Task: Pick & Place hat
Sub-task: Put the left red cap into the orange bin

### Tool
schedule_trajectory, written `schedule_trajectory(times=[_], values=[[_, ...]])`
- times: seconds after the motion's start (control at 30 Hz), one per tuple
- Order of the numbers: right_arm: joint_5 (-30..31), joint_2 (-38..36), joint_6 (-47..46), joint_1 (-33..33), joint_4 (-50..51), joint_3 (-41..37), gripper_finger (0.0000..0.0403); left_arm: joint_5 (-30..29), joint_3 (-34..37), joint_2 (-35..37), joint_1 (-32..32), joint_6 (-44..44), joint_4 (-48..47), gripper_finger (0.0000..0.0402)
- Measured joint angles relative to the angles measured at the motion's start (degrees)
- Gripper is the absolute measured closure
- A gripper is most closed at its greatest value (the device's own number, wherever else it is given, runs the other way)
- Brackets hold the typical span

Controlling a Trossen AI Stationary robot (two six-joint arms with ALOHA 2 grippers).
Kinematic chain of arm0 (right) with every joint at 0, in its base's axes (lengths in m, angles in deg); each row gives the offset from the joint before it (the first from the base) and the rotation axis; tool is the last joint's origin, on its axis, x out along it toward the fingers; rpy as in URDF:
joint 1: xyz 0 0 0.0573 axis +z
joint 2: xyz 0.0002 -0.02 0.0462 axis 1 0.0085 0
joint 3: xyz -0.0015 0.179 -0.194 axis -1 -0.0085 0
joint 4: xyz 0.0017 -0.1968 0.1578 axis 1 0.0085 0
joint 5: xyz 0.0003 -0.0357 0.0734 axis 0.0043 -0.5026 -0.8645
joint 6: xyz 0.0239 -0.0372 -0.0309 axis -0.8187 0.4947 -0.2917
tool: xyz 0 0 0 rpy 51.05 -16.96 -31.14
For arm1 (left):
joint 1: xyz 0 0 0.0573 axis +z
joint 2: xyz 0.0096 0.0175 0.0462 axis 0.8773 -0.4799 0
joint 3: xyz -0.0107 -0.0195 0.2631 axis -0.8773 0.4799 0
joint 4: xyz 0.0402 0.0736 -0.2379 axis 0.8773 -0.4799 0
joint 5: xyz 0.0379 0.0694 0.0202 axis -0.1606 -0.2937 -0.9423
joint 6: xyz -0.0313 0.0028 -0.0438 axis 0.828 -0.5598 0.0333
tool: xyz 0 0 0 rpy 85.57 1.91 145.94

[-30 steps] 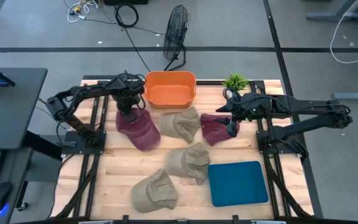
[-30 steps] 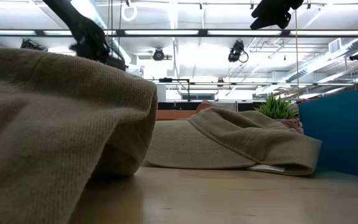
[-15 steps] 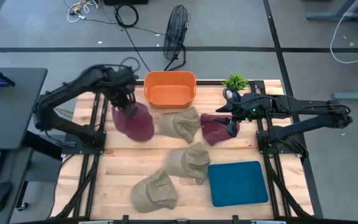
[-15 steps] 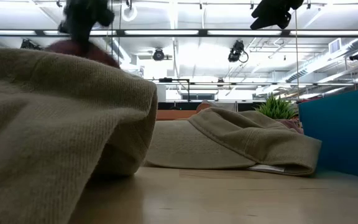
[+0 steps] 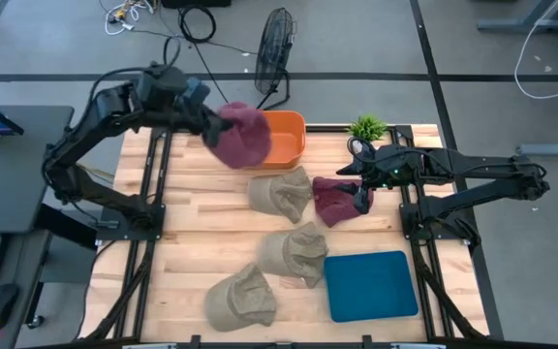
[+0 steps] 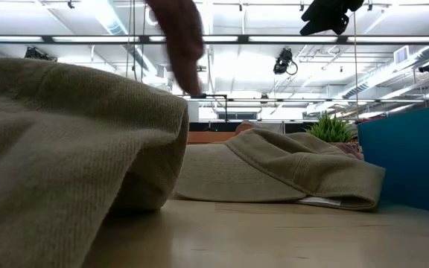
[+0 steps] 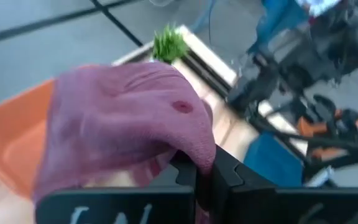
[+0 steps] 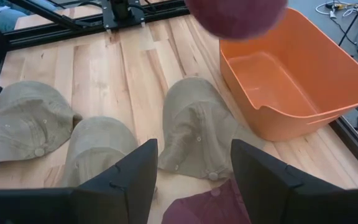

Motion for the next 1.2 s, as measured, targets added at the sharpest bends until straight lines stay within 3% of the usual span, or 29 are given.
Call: schedule_trajectory(times=[0.4,0.83,1.0,1.2], values=[[0.0,0.0,0.0,0.0,0.0,0.0,0.0193,-8.64,0.13,-13.9,4.01,-2.61,5.3,0.0391],[0.0,0.0,0.02,0.0,0.07,0.0,0.0193,-8.87,0.15,-24.91,4.59,-1.53,9.94,0.0383],[0.0,0.0,0.01,0.01,0.5,0.0,0.0193,-10.01,0.15,-26.69,5.01,-2.67,5.81,0.0385],[0.0,0.0,0.0,0.02,0.96,0.0,0.0193,-15.89,0.13,-29.27,6.08,-7.36,-1.41,0.0357]])
